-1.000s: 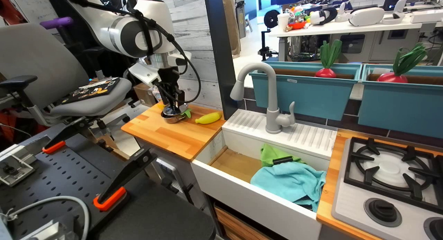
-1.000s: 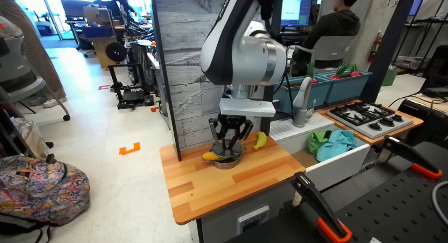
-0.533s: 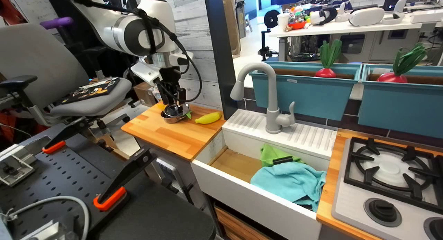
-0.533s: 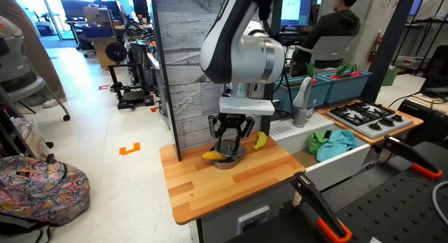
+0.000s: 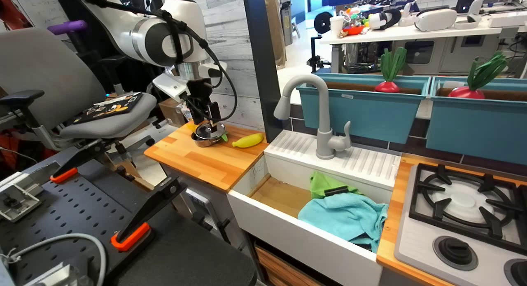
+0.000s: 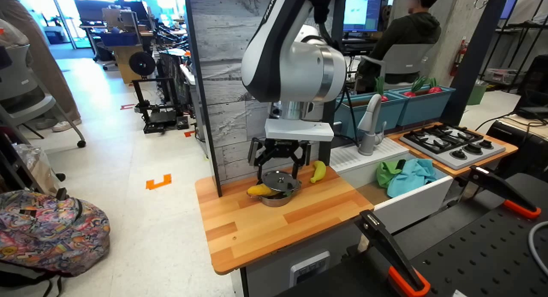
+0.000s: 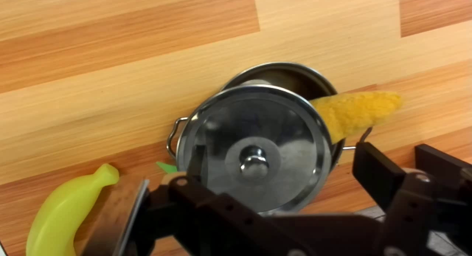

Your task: Put the lid on the pot

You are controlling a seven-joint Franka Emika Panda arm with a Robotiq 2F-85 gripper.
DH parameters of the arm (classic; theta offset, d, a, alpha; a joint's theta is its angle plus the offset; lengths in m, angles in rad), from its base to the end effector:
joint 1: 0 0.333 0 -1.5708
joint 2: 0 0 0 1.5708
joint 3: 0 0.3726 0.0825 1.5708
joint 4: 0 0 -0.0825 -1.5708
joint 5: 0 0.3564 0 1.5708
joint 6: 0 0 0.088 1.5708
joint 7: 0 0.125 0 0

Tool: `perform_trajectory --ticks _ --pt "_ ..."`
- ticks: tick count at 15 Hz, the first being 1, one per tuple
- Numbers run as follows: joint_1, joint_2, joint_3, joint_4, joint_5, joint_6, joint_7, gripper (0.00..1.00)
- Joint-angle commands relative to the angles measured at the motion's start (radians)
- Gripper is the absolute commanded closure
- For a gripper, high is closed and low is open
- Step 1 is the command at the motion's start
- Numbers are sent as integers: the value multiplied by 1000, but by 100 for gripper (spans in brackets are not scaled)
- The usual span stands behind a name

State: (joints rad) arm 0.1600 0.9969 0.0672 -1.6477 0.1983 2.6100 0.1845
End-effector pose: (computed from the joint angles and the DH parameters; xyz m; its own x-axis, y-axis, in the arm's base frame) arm 0.6682 0.1460 0.0650 0.9851 -0.1536 -0.0777 -0.1631 -0.9770 -0.1373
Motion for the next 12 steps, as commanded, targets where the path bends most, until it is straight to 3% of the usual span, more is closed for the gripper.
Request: perform_trajectory --ticks 1,9,10,12 --pt "14 -102 7 -109 -11 9 23 0" --pt "20 -422 38 -447 -11 32 -8 0" --pt "25 -315 37 -331 -9 17 6 0" --pt "23 -382 38 -396 -9 17 6 0"
